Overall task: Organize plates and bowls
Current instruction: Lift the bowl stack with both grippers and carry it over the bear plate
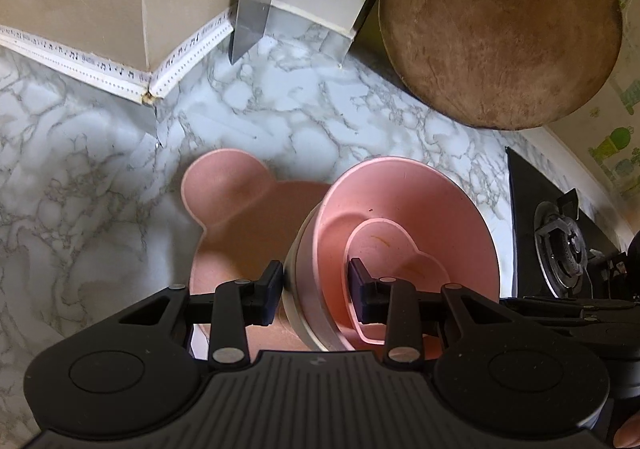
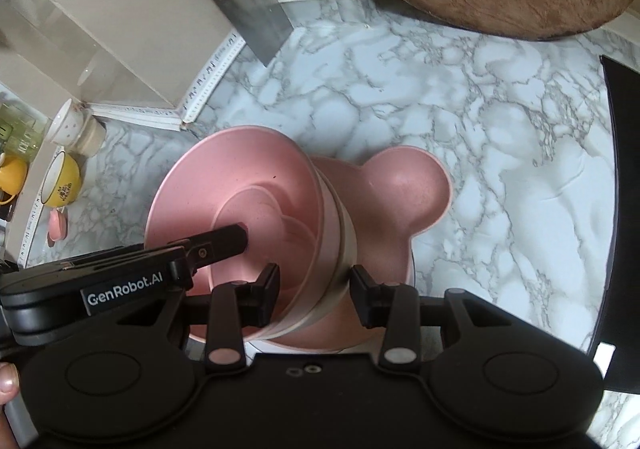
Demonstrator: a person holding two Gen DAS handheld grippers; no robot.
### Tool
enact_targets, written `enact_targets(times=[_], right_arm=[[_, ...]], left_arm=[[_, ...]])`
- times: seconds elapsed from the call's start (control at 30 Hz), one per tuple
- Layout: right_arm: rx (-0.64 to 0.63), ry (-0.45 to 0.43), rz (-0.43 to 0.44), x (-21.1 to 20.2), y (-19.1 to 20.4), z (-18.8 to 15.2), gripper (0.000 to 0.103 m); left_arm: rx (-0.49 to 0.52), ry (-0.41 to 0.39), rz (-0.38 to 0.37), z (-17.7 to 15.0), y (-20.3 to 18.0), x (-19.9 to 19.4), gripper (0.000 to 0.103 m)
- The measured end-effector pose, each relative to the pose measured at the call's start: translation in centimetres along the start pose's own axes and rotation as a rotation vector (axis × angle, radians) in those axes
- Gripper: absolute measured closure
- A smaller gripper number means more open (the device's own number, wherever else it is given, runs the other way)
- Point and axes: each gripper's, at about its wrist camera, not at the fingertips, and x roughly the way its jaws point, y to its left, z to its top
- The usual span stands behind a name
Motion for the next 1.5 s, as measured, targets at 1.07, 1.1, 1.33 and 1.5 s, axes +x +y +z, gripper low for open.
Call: enact_targets(times=[1.07,1.1,1.33,1.5], right_arm=[[-0.014,0.052,-0.021,2.9,-0.6,0.0,0.064],[-0.013,0.052,-0.020,2.9,-0.6,0.0,0.064],[-0.015,0.049,-0.019,2.9,-0.6,0.3,0.064],[-0.024,0.056,-0.016,3.0,-0.5,0.4,0.064]], left_arm=[[-0.003,0.022,0.027,-0.8,0.8,2.6,0.071],[-0.003,0.022,0.028,-0.8,0.7,2.6,0.071],[0.006,0.017,0.030,-0.7,0.7,2.8,0.071],[0.003,0.015,0.029,-0.7,0.8,2.8,0.071]])
